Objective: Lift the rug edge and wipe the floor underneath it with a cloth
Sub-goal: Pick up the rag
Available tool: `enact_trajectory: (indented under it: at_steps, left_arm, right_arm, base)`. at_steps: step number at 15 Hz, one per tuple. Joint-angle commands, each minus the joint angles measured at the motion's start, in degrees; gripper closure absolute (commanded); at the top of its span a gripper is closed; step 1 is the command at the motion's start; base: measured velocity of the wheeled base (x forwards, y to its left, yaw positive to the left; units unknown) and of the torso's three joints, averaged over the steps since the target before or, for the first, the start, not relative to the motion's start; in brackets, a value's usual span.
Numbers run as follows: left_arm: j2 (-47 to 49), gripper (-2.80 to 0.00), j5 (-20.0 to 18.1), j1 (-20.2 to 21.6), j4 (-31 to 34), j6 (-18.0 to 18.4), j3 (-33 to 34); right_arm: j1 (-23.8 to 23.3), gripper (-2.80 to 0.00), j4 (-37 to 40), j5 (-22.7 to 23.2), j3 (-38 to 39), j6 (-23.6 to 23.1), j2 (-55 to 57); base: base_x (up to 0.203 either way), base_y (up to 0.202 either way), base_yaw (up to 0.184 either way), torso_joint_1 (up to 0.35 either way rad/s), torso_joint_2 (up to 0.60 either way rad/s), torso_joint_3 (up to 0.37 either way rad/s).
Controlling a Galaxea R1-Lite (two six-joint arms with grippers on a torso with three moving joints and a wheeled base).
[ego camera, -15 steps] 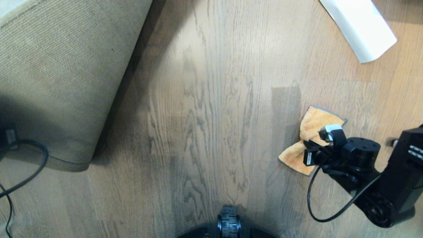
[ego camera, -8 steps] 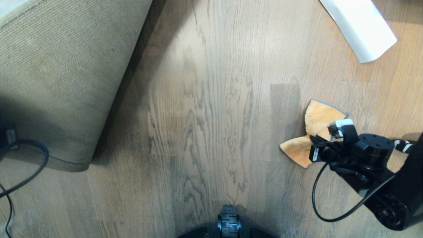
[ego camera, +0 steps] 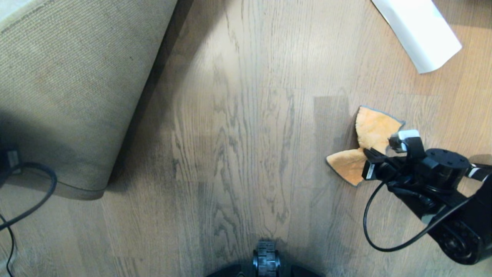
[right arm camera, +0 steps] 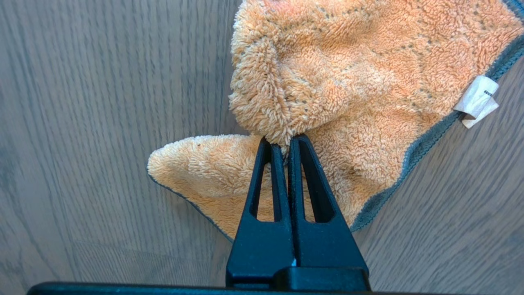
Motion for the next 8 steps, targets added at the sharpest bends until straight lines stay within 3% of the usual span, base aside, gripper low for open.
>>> enact_trajectory:
  at_steps: [1,8]
  left_arm:
    - [-0.02,0.0,0.19,0.03,-0.39,0.08,-0.01]
    - [-0.37,0.0,0.23,0.03,-1.53,0.04,0.4]
  right_arm:
    - [0.42,0.0,-2.78,0.01,-0.23,-0.05,-0.47]
    - [4.56,0.0,-2.78,0.1,-3.23,0.28,-0.74]
  base:
    - [0.0,0.0,0.0,0.0,0.0,0.0]
    - [0.0,0.0,0.0,0.0,0.0,0.0]
